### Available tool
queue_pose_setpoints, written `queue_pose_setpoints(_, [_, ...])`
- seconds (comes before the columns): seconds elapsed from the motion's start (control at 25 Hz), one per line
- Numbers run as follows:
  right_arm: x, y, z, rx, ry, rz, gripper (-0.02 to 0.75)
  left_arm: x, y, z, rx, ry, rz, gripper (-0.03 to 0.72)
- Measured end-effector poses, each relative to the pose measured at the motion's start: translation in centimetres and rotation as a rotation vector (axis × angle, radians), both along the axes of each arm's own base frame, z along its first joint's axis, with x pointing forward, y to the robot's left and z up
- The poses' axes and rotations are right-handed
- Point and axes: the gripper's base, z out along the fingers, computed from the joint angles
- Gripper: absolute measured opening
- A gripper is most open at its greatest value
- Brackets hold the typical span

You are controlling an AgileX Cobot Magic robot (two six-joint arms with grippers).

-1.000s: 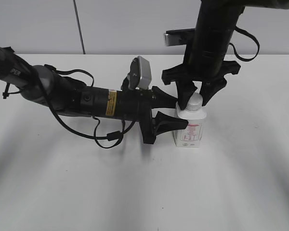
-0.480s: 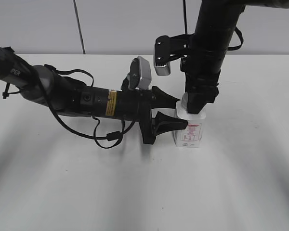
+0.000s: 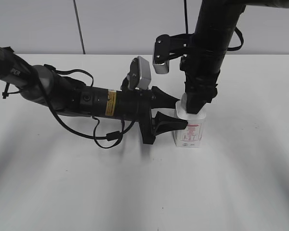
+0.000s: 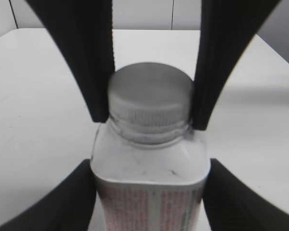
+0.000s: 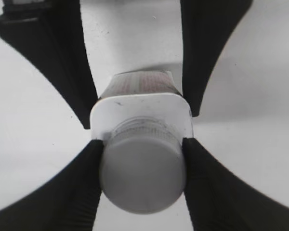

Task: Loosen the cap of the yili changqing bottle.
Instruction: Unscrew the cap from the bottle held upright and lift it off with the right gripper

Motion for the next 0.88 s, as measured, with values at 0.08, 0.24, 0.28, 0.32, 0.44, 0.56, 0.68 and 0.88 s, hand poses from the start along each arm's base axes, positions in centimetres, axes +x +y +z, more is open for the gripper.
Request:
queue_pose_setpoints(0.08, [0.0, 0.1, 0.0, 0.01, 0.015, -0.08, 0.445, 0.0, 0.0, 0.0, 0.0, 0.0, 0.001, 0.418])
queue_pose_setpoints(0.24, [-0.2, 0.4, 0.1, 0.034, 0.043, -0.172, 0.603, 0.0, 0.0, 0.0, 0.0, 0.0, 0.001, 0.417])
queue_pose_setpoints(0.28, [-0.2, 0.4, 0.1, 0.034, 0.046, -0.19, 0.611, 0.0, 0.0, 0.0, 0.001, 0.0, 0.001, 0.417])
queue_pose_setpoints(0.32, [-0.2, 0.4, 0.1, 0.034, 0.049, -0.21, 0.612, 0.0, 0.0, 0.0, 0.002, -0.001, 0.0, 0.417])
queue_pose_setpoints(0.44, [-0.2, 0.4, 0.1, 0.035, 0.059, -0.264, 0.603, 0.0, 0.0, 0.0, 0.005, -0.002, -0.004, 0.417])
queue_pose_setpoints(0.56, [-0.2, 0.4, 0.4, 0.037, 0.059, -0.311, 0.592, 0.0, 0.0, 0.0, 0.005, -0.002, -0.006, 0.417])
queue_pose_setpoints(0.68, [-0.3, 0.3, 1.7, 0.057, 0.038, -0.356, 0.587, 0.0, 0.0, 0.0, 0.005, -0.003, -0.007, 0.417])
queue_pose_setpoints(0.88, [-0.8, 0.0, 4.5, 0.107, 0.025, -0.588, 0.587, 0.0, 0.0, 0.0, 0.006, -0.004, -0.008, 0.417])
